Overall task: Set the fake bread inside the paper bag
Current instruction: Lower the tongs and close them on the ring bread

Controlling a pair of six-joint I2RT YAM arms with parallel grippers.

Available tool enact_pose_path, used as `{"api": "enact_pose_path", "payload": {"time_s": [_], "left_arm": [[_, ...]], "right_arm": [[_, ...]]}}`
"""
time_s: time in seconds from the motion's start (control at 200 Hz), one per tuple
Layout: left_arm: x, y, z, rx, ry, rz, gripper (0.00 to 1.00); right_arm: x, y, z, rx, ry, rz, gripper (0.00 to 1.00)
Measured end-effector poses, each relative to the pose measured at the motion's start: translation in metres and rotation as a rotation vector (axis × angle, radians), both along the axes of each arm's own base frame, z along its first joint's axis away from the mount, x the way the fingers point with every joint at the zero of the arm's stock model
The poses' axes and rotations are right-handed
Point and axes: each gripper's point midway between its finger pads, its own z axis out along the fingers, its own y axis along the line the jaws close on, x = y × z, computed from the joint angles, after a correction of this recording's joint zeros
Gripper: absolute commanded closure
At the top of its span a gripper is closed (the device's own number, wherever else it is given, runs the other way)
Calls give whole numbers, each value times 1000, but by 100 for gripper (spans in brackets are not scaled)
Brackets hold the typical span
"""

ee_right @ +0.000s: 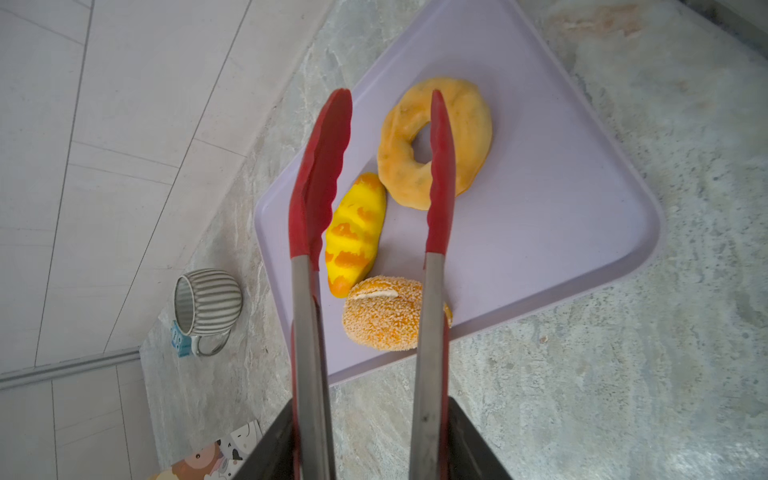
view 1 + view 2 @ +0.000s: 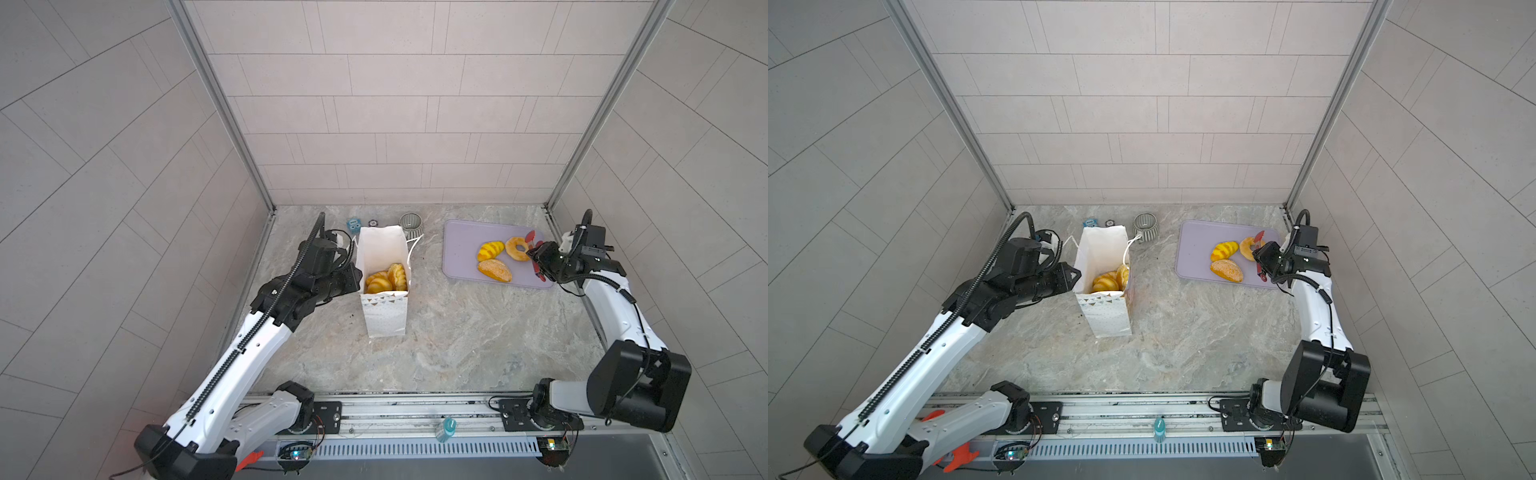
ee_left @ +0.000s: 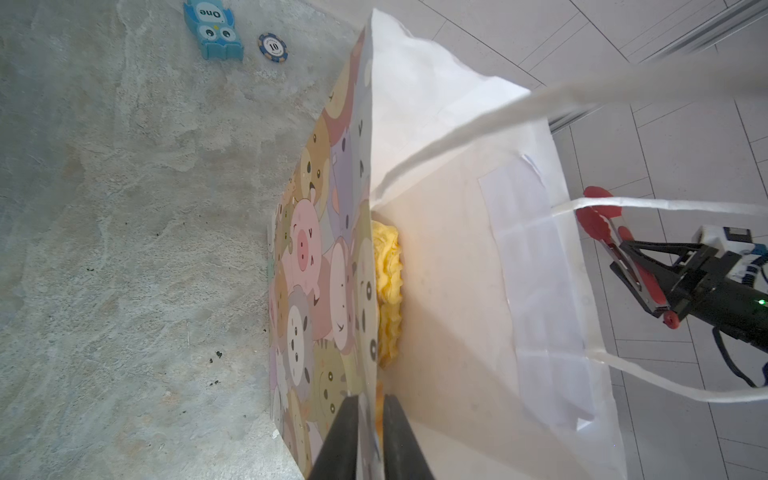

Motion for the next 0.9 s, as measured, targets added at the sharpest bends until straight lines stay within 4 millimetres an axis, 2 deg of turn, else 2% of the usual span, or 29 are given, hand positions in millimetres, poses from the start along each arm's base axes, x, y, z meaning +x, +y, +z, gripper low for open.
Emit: {"api": "enact_pose_path", "payload": {"time_s": [0.15,0.32,0.63,0.901], "left_arm": [[0,0,0,-1,0,0,82],[0,-1,1,-4,-1,-2,81],[0,-1,1,-6,-1,-5,81],[2,-3,1,-11,-6,-8,81]], "right_arm": [[4,-16,-22,54,48,-45,50],[7,-23,-39,83,94,-64,49],[18,-27,-40,74,98,-51,47],[19,-26,-56,75,145,-27,46]]}}
